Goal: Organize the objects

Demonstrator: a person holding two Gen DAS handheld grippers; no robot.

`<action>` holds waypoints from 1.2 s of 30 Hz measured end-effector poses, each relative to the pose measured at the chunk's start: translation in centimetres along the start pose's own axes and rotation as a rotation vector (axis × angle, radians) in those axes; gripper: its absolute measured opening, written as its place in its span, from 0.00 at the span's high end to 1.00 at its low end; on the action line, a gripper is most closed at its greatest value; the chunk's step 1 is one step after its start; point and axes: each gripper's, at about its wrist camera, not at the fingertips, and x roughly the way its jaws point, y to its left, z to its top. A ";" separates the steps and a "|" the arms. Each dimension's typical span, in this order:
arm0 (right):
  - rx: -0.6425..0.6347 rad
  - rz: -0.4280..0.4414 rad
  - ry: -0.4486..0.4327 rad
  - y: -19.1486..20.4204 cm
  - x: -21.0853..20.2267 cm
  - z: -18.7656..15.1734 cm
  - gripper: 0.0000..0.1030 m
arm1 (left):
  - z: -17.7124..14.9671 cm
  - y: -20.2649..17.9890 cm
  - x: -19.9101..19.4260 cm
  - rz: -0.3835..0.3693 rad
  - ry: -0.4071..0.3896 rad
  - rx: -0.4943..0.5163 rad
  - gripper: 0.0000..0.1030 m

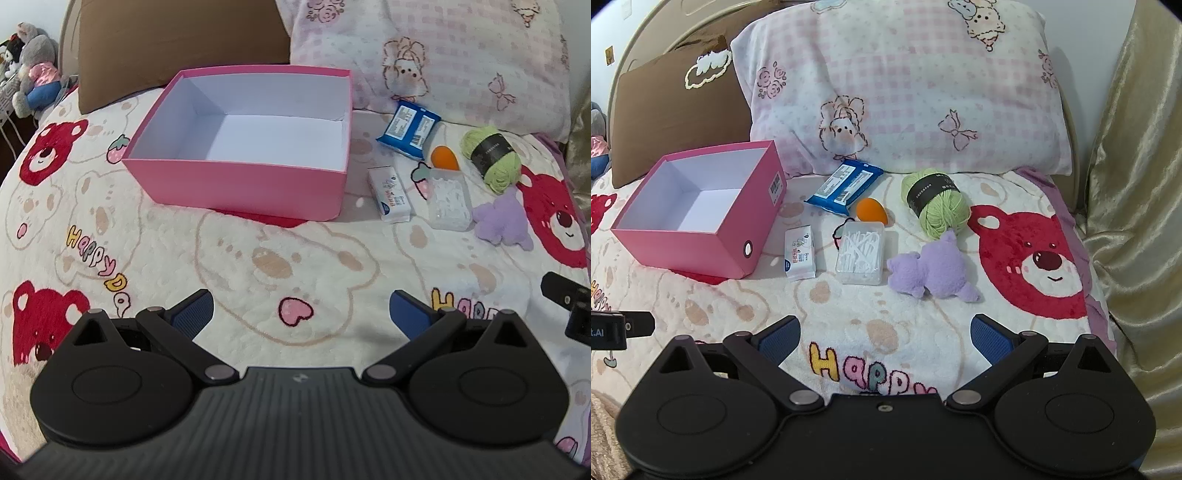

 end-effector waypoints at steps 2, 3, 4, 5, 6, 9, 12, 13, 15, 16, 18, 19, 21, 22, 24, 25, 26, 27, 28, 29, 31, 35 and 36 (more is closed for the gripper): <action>0.010 0.000 0.000 -0.2 -0.1 0.0 0.03 | 0.0 0.0 0.0 -0.013 0.000 0.001 0.00; 0.012 0.001 0.002 -0.2 -0.1 0.0 0.03 | -0.1 0.0 -0.1 -0.019 -0.003 0.002 0.00; 0.014 0.003 0.001 -0.3 -0.1 -0.1 0.03 | -0.1 -0.1 -0.1 -0.024 -0.005 0.004 0.00; 0.016 0.005 0.002 -0.4 -0.1 -0.1 0.03 | -0.1 -0.1 -0.2 -0.028 -0.009 0.006 0.00; 0.017 0.003 0.002 -0.4 -0.1 -0.1 0.03 | -0.1 -0.2 -0.2 -0.031 -0.015 0.009 0.00; 0.015 0.000 0.000 -0.4 0.0 -0.2 0.03 | -0.3 -0.3 -0.3 -0.031 -0.028 0.018 0.01; 0.015 0.006 0.002 -0.4 0.0 -0.2 0.03 | -0.3 -0.3 -0.3 -0.023 -0.033 0.008 0.02; 0.013 0.005 0.002 -0.4 0.1 -0.2 0.03 | -0.3 -0.3 -0.2 -0.028 -0.031 0.006 0.02; 0.013 0.004 0.003 -0.4 0.1 -0.2 0.03 | -0.2 -0.2 -0.1 -0.035 -0.030 -0.001 0.02; 0.015 0.004 0.004 -0.4 0.1 -0.2 0.03 | -0.3 -0.2 -0.1 -0.035 -0.035 -0.004 0.02; 0.017 0.002 0.005 -0.4 0.1 -0.2 0.03 | -0.4 -0.1 -0.1 -0.017 -0.055 -0.012 0.02; 0.016 0.002 0.006 -0.4 0.2 -0.2 0.03 | -0.5 -0.2 -0.1 -0.004 -0.067 -0.014 0.02; 0.016 0.000 0.008 -0.4 0.2 -0.3 0.03 | -0.5 -0.2 -0.2 0.012 -0.090 -0.003 0.02; 0.016 0.000 0.009 -0.3 0.3 -0.3 0.03 | -0.6 -0.3 -0.2 0.017 -0.097 0.002 0.02; 0.015 -0.001 0.012 -0.3 0.3 -0.2 0.03 | -0.6 -0.3 -0.2 0.024 -0.105 0.008 0.02; 0.014 0.000 0.012 -0.3 0.4 -0.2 0.03 | -0.6 -0.3 -0.2 0.024 -0.106 0.010 0.01; 0.013 -0.001 0.012 -0.3 0.4 -0.2 0.03 | -0.6 -0.3 -0.2 0.022 -0.104 0.008 0.01; 0.012 -0.001 0.012 -0.3 0.4 -0.2 0.03 | -0.6 -0.3 -0.1 0.020 -0.103 0.007 0.01; 0.012 -0.001 0.013 -0.3 0.4 -0.2 0.03 | -0.6 -0.2 -0.1 0.018 -0.103 0.005 0.01; 0.012 -0.001 0.014 -0.3 0.4 -0.2 0.03 | -0.6 -0.2 -0.1 0.016 -0.103 0.002 0.01; 0.014 -0.003 0.015 -0.3 0.5 -0.2 0.03 | -0.5 -0.2 -0.1 0.018 -0.103 0.005 0.01; 0.017 -0.006 0.016 -0.4 0.6 -0.2 0.03 | -0.6 -0.1 0.0 0.019 -0.096 -0.012 0.01; 0.018 -0.006 0.016 -0.5 0.6 -0.3 0.03 | -0.6 0.1 0.0 0.018 -0.099 -0.020 0.01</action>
